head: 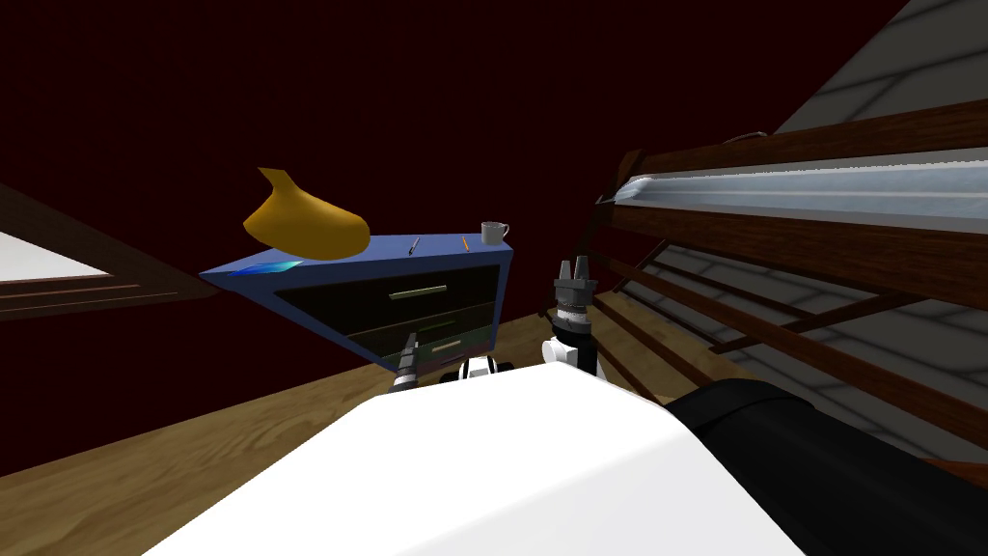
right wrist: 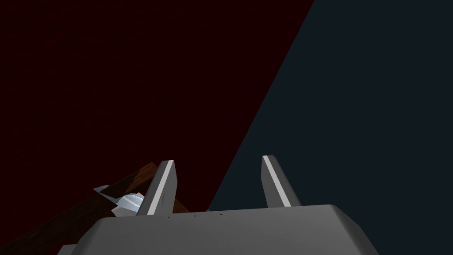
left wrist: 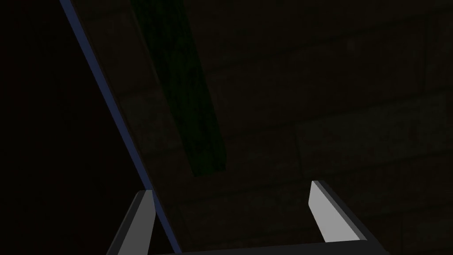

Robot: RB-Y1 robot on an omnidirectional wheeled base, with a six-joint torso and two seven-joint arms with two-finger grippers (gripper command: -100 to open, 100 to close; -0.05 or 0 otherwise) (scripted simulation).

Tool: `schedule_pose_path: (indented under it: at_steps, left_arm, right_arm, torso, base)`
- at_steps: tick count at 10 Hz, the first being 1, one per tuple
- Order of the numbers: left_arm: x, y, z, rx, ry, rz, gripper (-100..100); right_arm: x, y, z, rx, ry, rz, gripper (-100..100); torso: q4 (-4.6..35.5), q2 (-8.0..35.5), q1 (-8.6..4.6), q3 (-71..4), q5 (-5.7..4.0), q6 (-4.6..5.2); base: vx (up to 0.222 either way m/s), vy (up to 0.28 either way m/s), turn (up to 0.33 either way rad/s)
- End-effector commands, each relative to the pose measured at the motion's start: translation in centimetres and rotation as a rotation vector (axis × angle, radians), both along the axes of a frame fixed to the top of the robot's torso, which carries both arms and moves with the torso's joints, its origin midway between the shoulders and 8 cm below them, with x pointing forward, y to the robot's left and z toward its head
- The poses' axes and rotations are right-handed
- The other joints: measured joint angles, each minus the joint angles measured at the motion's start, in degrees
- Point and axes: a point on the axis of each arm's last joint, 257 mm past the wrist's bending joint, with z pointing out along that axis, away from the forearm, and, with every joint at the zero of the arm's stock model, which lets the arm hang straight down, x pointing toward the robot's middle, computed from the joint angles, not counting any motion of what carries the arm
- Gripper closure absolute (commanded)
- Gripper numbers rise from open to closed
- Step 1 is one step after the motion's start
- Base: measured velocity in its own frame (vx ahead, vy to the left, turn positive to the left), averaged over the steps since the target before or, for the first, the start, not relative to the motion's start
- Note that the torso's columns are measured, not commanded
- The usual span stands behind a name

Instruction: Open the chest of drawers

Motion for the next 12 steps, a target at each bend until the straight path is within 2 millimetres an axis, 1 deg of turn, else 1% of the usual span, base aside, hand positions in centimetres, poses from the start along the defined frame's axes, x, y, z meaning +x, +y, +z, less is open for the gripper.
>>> schedule_pose_path:
  at_steps: [1, 2, 3, 4, 5, 6, 7, 8, 9, 12]
  left_arm:
    - [0.2, -1.9, -0.6, -0.049, 0.004, 0.013, -100]
    - [0.1, -1.6, -0.6, -0.04, 0.003, 0.01, -100]
    - [1.1, -1.5, -0.2, -0.041, 0.003, 0.01, -100]
    - [1.6, -1.4, 0.1, -0.04, 0.003, 0.01, -100]
    - [1.3, -1.5, 0.0, -0.04, 0.001, 0.01, -100]
    - [0.5, -1.7, -0.5, -0.041, 0.003, 0.01, 100]
    - [0.1, -1.7, -0.6, -0.041, 0.003, 0.01, 100]
    - [0.5, -1.6, -0.4, -0.041, 0.0, 0.009, 100]
    - [0.4, -0.4, -0.3, -0.008, 0.004, 0.001, -100]
    - [0.4, 2.0, -0.1, 0.059, 0.017, -0.016, -100]
  right_arm:
    - [0.0, 0.0, 0.0, 0.0, 0.0, 0.0, 0]
    - [0.0, 0.0, 0.0, 0.0, 0.0, 0.0, 0]
    - [0.0, 0.0, 0.0, 0.0, 0.0, 0.0, 0]
    - [0.0, 0.0, 0.0, 0.0, 0.0, 0.0, 0]
    - [0.0, 0.0, 0.0, 0.0, 0.0, 0.0, 0]
    - [0.0, 0.0, 0.0, 0.0, 0.0, 0.0, 0]
    - [0.0, 0.0, 0.0, 0.0, 0.0, 0.0, 0]
    - [0.0, 0.0, 0.0, 0.0, 0.0, 0.0, 0]
    - [0.0, 0.0, 0.0, 0.0, 0.0, 0.0, 0]
    - [0.0, 0.0, 0.0, 0.0, 0.0, 0.0, 0]
  torso:
    - [0.0, -0.01, -0.01, 0.0, -0.01, 0.01]
    - [0.0, -0.01, 0.0, 0.0, 0.0, 0.0]
    - [0.0, -0.01, 0.03, 0.0, 0.0, 0.0]
    - [-0.01, -0.09, 0.02, -0.05, 0.0, 0.0]
    - [-0.04, -0.13, 0.01, -0.08, 0.0, 0.0]
    - [-0.02, -0.02, -0.01, -0.02, 0.0, -0.01]
    - [0.02, 0.12, -0.01, 0.07, 0.0, 0.0]
    - [-0.03, 0.02, 0.05, 0.05, 0.05, 0.02]
    - [-0.03, -0.1, 0.04, -0.04, 0.02, 0.01]
    - [-0.02, -0.07, -0.02, -0.04, 0.0, 0.0]
  base:
    - [0.003, -0.011, 0.003]
    - [0.001, -0.005, -0.001]
    - [0.024, -0.002, 0.002]
    - [0.046, 0.003, 0.0]
    - [0.022, 0.003, -0.001]
    - [-0.018, 0.005, 0.0]
    - [-0.041, -0.005, 0.002]
    - [-0.023, -0.007, 0.0]
    - [-0.007, -0.004, 0.0]
    - [0.0, 0.0, 0.0]
